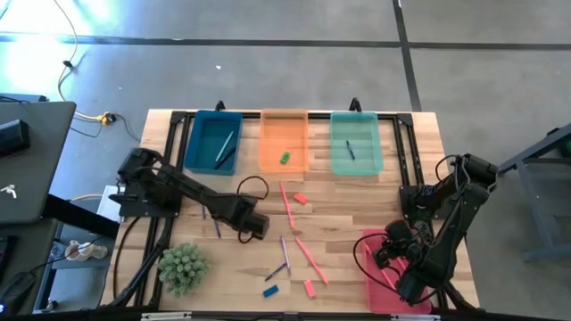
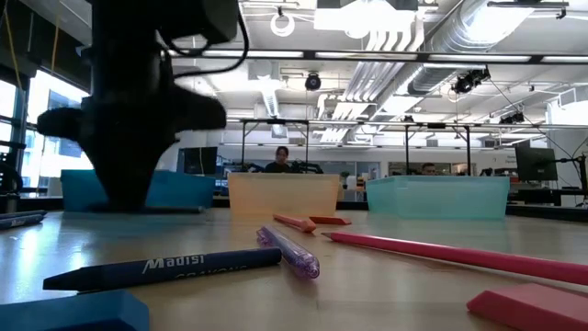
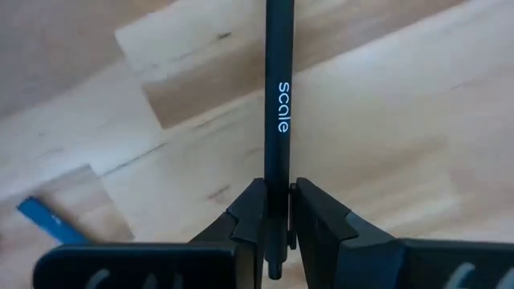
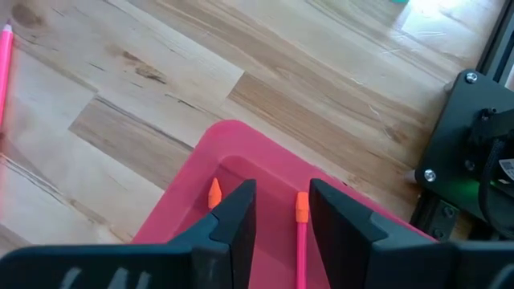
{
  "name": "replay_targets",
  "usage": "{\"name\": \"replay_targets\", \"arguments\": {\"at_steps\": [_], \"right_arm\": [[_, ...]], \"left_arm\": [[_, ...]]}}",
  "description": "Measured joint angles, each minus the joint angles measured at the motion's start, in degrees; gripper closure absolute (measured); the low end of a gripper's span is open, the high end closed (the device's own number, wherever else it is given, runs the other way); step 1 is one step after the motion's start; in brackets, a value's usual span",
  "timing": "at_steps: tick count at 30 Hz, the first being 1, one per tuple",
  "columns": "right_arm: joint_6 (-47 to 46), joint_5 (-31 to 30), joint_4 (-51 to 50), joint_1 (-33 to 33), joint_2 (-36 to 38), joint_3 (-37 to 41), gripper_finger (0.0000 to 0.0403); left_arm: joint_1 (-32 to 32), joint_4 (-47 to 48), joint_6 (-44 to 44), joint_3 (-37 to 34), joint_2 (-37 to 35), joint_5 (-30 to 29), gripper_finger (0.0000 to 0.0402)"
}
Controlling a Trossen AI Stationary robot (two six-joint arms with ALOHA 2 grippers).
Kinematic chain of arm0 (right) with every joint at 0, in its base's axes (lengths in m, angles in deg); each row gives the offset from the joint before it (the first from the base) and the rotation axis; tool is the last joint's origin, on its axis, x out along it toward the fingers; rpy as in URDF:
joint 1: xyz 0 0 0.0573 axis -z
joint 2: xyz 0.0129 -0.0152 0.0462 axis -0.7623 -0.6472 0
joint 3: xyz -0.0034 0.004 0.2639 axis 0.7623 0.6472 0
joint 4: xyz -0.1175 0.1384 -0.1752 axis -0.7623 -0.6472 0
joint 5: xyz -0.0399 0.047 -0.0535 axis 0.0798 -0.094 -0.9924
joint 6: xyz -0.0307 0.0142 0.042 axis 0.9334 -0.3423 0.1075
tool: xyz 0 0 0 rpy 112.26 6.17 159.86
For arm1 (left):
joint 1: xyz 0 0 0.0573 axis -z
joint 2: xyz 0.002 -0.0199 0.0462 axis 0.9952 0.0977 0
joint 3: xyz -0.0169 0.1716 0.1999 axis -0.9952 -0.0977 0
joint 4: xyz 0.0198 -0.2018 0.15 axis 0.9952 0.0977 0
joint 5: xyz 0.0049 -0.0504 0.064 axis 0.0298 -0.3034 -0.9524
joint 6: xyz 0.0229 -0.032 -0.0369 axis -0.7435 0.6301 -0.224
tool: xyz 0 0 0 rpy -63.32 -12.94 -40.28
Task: Sort crayons/erasers/pens/pencils in bins
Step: Put the black pen into the blue bin
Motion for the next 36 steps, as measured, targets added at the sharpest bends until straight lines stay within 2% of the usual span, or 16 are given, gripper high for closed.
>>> {"name": "replay_targets", "arguments": {"at_steps": [5,11,21,30,36], "right_arm": [[0.02,-0.11,-0.11,0.15,0.0,0.0,0.0295],[2.58,-0.21,-0.48,2.07,0.0,0.0,0.0295],[6.03,-0.96,-0.47,6.76,0.0,0.0,0.0295],[6.05,-1.39,-0.42,9.73,0.0,-0.02,0.0295],[6.07,-2.89,-0.35,13.15,0.0,-0.02,0.0295]], "left_arm": [[0.26,-0.05,-0.24,0.07,-4.7,-3.25,0.0363],[-1.25,3.16,-1.24,0.18,-13.01,-10.96,0.0362],[-11.57,9.87,-8.31,0.34,-26.03,-23.59,0.0362],[-26.67,11.52,-21.2,0.36,-29.54,-25.01,0.0362],[-36.96,12.11,-29.71,0.34,-28.24,-21.62,0.0362]]}}
